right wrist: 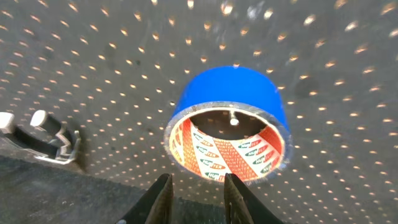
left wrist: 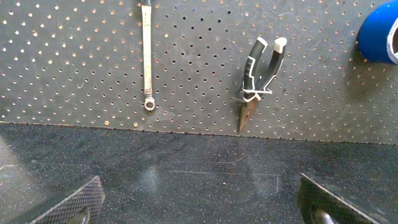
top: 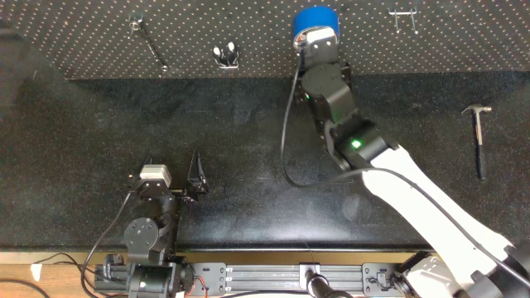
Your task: Place Tools Onto Pegboard
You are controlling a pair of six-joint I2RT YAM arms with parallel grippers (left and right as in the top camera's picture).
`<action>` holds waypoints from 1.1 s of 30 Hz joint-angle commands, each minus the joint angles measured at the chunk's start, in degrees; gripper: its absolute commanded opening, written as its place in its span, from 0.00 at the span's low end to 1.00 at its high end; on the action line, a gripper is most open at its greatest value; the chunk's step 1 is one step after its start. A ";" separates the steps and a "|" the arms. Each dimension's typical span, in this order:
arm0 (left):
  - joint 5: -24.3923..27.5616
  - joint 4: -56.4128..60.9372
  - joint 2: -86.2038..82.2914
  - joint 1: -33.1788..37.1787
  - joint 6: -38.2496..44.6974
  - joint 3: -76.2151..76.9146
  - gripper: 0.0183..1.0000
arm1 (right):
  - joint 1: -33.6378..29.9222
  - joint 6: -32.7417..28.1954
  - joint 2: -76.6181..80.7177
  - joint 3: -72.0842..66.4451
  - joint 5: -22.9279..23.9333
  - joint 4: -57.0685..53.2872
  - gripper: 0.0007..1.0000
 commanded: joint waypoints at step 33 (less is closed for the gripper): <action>0.79 -0.35 -0.48 -0.28 0.55 -0.13 0.99 | -75.01 -47.65 2.16 -6.97 -29.59 -48.17 0.96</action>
